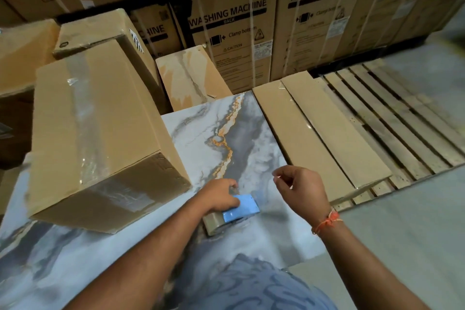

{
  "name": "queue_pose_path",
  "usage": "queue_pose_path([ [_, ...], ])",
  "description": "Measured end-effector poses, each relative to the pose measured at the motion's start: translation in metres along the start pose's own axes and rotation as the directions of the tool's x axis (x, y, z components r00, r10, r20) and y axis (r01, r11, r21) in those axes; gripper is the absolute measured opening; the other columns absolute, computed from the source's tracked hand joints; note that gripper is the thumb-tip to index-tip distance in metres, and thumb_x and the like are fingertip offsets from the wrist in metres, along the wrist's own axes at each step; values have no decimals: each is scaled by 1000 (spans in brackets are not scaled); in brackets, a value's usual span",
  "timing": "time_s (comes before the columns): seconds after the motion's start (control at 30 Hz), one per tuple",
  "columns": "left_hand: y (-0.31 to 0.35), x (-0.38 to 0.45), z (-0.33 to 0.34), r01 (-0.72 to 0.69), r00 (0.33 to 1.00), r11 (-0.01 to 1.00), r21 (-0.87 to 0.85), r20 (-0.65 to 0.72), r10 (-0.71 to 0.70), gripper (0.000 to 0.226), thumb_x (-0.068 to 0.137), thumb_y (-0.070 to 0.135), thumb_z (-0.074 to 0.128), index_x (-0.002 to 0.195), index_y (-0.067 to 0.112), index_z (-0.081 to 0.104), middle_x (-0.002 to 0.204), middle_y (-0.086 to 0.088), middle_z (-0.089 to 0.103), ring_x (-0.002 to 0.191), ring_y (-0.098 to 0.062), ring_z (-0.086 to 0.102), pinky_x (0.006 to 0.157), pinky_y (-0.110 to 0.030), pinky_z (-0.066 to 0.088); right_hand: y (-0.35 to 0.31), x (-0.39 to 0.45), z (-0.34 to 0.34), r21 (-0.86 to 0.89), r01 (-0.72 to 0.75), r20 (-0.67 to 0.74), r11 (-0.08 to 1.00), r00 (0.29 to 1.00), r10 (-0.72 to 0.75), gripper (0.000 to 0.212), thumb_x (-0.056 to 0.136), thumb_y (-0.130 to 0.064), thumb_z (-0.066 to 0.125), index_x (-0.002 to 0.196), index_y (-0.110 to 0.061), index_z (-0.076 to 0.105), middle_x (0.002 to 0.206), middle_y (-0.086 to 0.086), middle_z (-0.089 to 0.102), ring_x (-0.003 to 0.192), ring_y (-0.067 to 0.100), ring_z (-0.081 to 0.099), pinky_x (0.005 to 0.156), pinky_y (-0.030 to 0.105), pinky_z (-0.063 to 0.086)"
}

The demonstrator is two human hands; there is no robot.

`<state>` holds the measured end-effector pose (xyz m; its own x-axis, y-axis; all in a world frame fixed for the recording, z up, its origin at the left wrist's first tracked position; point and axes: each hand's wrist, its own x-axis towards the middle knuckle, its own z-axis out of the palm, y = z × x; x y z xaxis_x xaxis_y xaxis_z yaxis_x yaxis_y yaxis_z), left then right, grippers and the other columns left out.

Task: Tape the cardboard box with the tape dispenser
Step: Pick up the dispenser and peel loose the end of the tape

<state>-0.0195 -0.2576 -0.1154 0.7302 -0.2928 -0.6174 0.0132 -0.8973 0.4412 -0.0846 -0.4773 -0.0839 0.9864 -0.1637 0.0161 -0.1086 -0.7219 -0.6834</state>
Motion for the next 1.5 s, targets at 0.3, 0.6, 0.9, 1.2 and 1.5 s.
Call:
queue_pose_path([
  [0.3, -14, 22, -7, -323, 946, 932, -163, -36, 321, 40, 89, 27, 76, 128, 24, 66, 117, -1, 71, 100, -15, 67, 91, -25, 51, -42, -34, 30, -102, -18, -112, 995, 994, 7, 18, 84, -16, 70, 100, -21, 77, 74, -6, 74, 68, 13, 67, 72, 26, 52],
  [0.6, -10, 36, -5, -518, 828, 747, -417, -24, 560, 5, 93, 19, 72, 95, 20, 76, 86, 12, 74, 82, 0, 65, 81, -22, 51, -55, -45, 36, -110, -109, -181, 988, 980, 88, 27, 84, -12, 70, 110, -19, 76, 84, -4, 75, 70, 9, 65, 77, 28, 54],
  [0.9, -7, 44, -4, -477, 845, 741, -473, -14, 535, 11, 96, 24, 68, 89, 19, 76, 81, 7, 74, 72, 0, 62, 67, -21, 48, -45, -63, 66, 150, -404, -397, 902, 811, 430, 72, 81, -18, 77, 145, -18, 44, 126, 2, 54, 100, 14, 62, 85, 32, 55],
  [1.2, -7, 39, -8, -462, 846, 741, -488, 9, 534, 17, 98, 23, 66, 91, 10, 75, 63, 19, 64, 60, 5, 52, 60, -14, 43, -49, -63, 99, 708, -378, -247, 596, 658, 711, 41, 86, -14, 75, 122, -19, 56, 95, 4, 74, 85, 9, 69, 77, 22, 52],
  [1.5, -8, 37, -9, -403, 887, 802, -441, 28, 461, 18, 91, 39, 70, 88, 22, 76, 71, 4, 66, 68, -13, 58, 66, -32, 51, -51, -63, 107, 685, -353, -299, 638, 661, 688, 29, 84, -11, 71, 101, -25, 52, 71, 1, 71, 65, 13, 64, 68, 37, 50],
])
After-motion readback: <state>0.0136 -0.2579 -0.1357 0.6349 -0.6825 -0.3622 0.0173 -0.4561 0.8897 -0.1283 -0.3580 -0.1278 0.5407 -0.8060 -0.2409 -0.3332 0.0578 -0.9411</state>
